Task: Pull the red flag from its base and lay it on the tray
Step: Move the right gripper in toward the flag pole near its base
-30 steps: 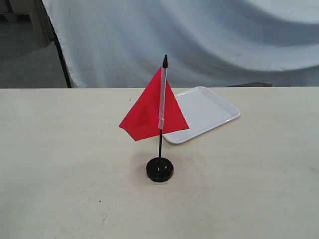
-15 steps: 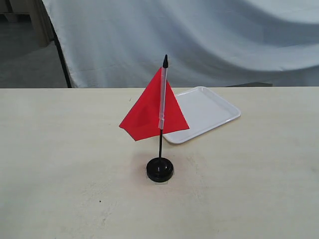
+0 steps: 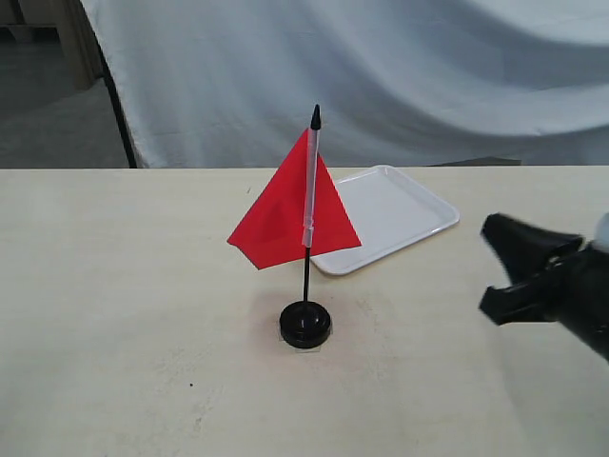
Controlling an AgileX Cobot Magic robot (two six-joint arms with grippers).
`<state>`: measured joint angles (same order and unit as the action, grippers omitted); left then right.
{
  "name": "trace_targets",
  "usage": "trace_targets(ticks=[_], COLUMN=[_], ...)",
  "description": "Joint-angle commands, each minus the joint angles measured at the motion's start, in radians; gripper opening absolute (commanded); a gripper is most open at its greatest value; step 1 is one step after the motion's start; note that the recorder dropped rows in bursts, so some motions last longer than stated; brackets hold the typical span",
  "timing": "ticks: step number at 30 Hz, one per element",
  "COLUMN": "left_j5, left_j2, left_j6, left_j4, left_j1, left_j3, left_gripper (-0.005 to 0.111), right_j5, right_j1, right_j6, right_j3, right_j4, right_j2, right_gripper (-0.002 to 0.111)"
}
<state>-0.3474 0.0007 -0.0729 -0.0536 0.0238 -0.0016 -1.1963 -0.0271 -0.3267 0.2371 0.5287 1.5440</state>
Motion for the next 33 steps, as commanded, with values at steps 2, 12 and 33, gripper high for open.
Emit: trace_targets(ticks=[2,12,33], left_j5=[0.004,0.004,0.004], left_j2=[-0.001,-0.001,-0.001], left_j6=[-0.003,-0.003,-0.003], left_j4=[0.005,0.005,0.005], left_j1=[-0.002,-0.002,-0.002], left_j3=[0.002,0.002,0.002], left_gripper=[0.001,0.001,0.001], right_j5=[-0.025,-0.025,0.033], right_j1=[-0.113,-0.207,-0.327], right_j6=[0.044,0.122,0.121], right_j3=[0.181,0.198,0.46], right_j4=[0.157,0.096,0.074], right_j2=[0.351,0.363,0.543], right_gripper=[-0.001,0.028,0.104])
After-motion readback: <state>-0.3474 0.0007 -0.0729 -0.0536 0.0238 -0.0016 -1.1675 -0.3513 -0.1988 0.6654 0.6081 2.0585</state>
